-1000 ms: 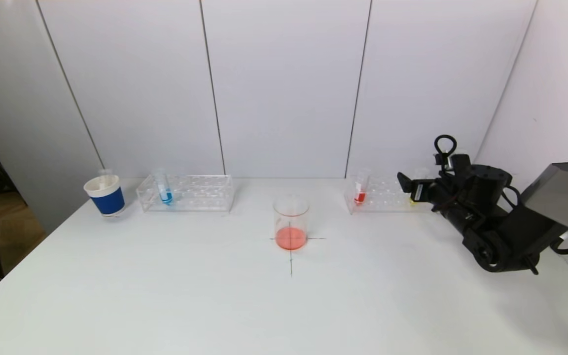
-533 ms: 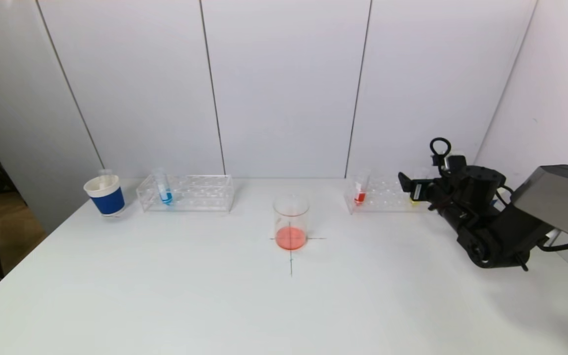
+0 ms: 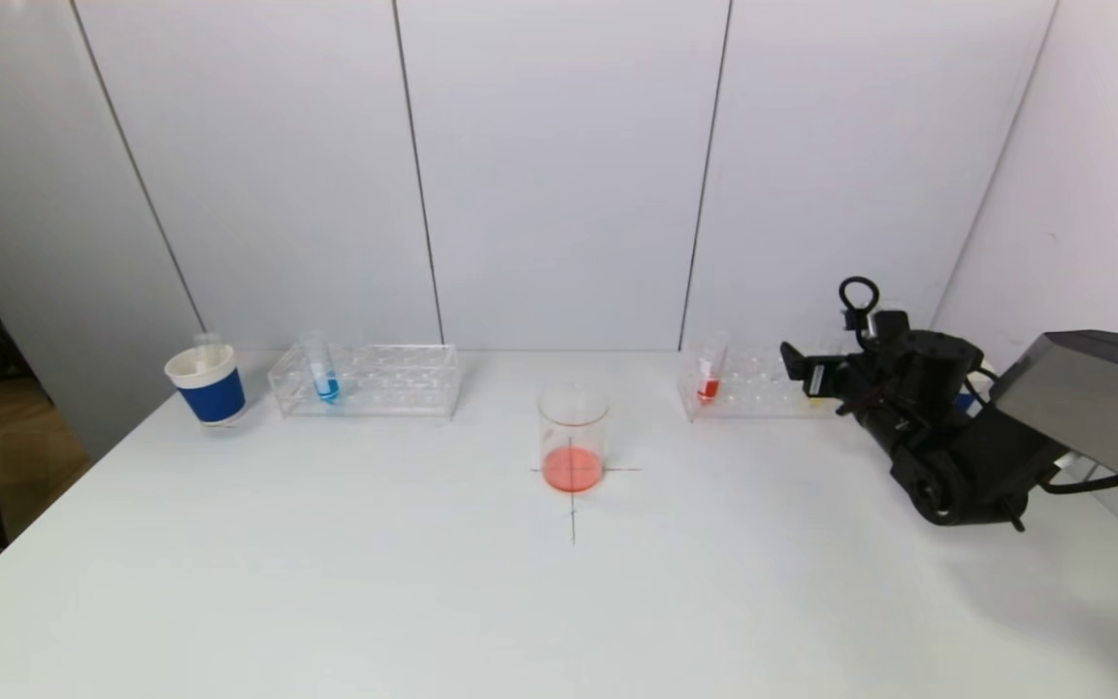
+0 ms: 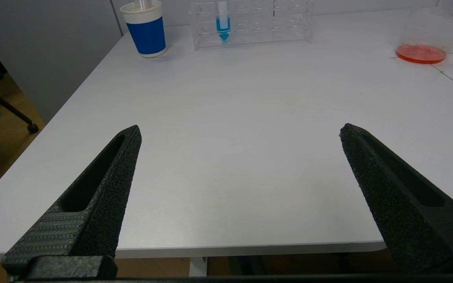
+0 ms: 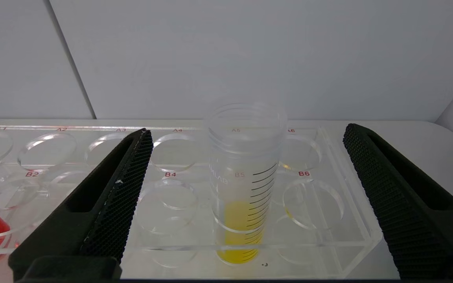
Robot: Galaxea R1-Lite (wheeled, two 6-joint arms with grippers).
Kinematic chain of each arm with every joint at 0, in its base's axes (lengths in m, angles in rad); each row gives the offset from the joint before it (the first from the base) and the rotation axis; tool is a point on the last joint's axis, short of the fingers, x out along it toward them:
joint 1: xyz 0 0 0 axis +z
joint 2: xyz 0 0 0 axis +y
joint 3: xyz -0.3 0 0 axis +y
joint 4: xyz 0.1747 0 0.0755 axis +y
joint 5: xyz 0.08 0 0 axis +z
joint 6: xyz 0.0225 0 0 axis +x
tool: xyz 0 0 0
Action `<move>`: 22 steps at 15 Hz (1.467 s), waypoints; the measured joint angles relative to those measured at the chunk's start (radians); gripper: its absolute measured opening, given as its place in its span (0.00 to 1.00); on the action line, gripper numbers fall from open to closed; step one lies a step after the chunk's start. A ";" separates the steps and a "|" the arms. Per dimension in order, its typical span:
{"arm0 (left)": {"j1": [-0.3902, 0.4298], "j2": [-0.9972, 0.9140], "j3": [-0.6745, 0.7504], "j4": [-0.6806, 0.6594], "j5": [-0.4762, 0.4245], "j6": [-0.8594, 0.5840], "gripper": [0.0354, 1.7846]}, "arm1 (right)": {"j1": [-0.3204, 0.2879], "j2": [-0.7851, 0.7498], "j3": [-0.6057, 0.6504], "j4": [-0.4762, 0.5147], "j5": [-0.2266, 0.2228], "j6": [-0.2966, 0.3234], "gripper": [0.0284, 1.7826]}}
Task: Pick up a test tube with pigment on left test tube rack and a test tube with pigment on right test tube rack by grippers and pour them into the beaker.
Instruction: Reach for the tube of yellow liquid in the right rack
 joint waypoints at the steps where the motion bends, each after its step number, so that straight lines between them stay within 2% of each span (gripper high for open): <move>1: 0.000 0.000 0.000 0.000 0.000 0.000 0.99 | 0.000 0.006 -0.006 0.001 0.000 0.000 0.99; 22: -0.001 0.001 0.000 0.000 0.000 0.000 0.99 | 0.000 0.040 -0.039 0.001 0.000 -0.011 0.99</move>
